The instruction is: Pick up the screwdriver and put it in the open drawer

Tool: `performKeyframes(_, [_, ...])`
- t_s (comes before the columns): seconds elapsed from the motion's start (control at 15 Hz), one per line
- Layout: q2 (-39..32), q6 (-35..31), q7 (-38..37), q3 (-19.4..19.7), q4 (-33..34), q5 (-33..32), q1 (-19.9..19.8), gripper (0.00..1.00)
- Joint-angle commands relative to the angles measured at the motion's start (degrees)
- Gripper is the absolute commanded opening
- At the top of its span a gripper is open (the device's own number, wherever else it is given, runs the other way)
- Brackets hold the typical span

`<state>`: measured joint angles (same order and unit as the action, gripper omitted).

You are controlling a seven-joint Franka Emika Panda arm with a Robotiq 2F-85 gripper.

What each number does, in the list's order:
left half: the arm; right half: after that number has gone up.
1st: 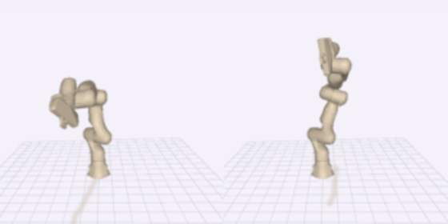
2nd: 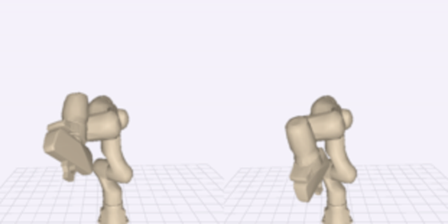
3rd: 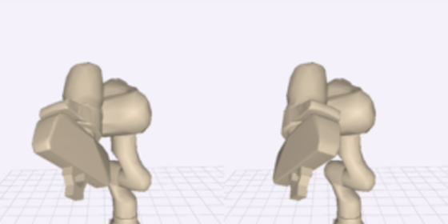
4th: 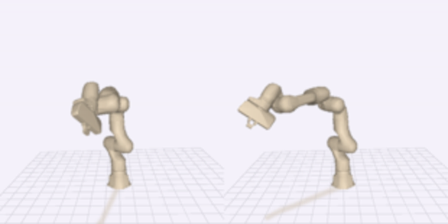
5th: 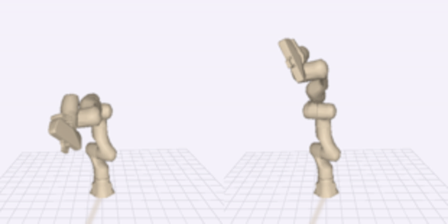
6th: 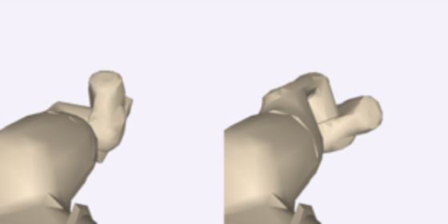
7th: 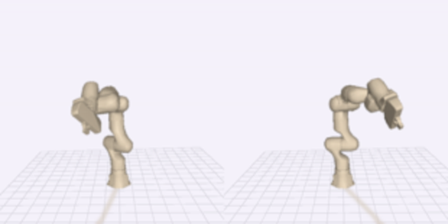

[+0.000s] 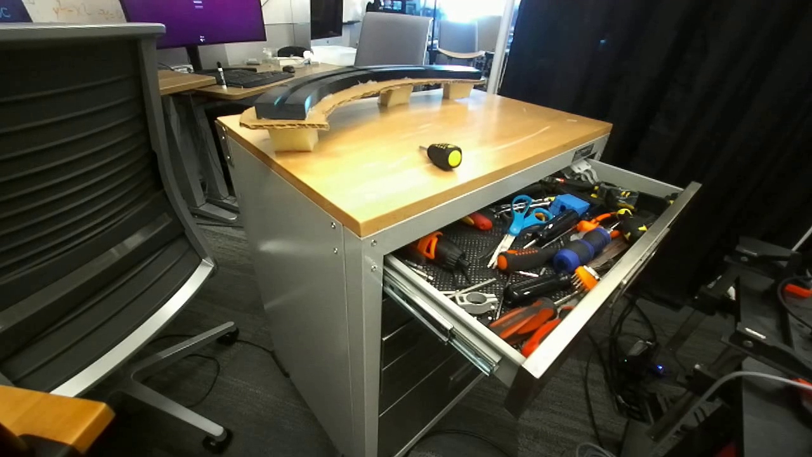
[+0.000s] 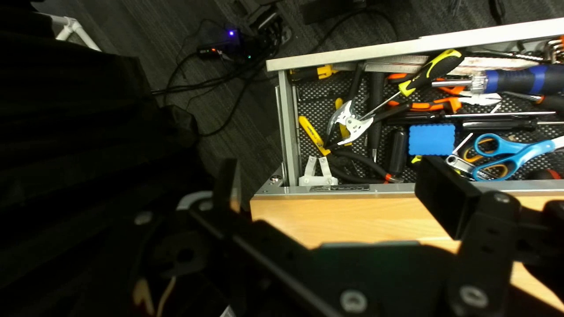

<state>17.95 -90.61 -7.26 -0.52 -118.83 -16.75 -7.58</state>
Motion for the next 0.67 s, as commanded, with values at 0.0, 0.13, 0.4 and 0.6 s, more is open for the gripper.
performKeyframes(0.0, [-1.2,-3.8,1.0,0.9,-0.4,5.4,3.1,1.0])
performKeyframes(0.13, [-2.5,-5.5,2.3,0.2,-0.9,10.3,5.1,1.0])
performKeyframes(0.4, [-3.0,-13.4,-1.8,-1.9,-0.3,2.8,5.5,1.0])
performKeyframes(0.6, [-3.7,-17.5,-4.9,-3.0,-1.1,-1.5,5.5,1.0])
